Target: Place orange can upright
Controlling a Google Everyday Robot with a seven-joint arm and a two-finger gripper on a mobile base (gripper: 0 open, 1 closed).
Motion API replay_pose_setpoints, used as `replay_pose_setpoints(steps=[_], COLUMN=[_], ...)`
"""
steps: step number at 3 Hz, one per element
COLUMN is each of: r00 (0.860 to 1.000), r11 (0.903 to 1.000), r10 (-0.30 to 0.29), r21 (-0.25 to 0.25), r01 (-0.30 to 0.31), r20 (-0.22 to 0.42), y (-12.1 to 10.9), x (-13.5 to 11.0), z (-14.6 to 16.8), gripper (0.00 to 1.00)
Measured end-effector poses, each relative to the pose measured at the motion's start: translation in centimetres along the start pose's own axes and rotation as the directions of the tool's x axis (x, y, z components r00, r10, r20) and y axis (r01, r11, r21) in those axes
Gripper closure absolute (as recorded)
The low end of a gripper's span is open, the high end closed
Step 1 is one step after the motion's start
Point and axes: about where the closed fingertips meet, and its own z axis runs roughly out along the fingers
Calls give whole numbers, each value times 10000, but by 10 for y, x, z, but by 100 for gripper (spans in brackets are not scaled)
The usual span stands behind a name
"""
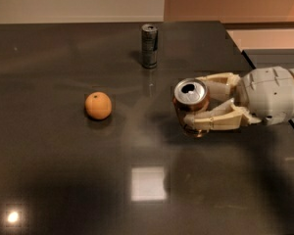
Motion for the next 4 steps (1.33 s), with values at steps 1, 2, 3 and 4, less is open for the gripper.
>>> replay_pose_setpoints(steps=[1, 2, 3, 4], r00=[9955, 9836, 9724, 9636], r11=[9970, 9919, 9869, 9819], r10=[672, 1085, 1366, 1613], r21=[330, 502, 585, 638], r01=[-695, -1168, -1501, -1784], r20=[665, 1438, 1891, 2131], y=[-2, -9, -15, -19], x=[-3, -2, 8, 23], z=[-3, -2, -1, 1], gripper=[100, 100, 100, 100])
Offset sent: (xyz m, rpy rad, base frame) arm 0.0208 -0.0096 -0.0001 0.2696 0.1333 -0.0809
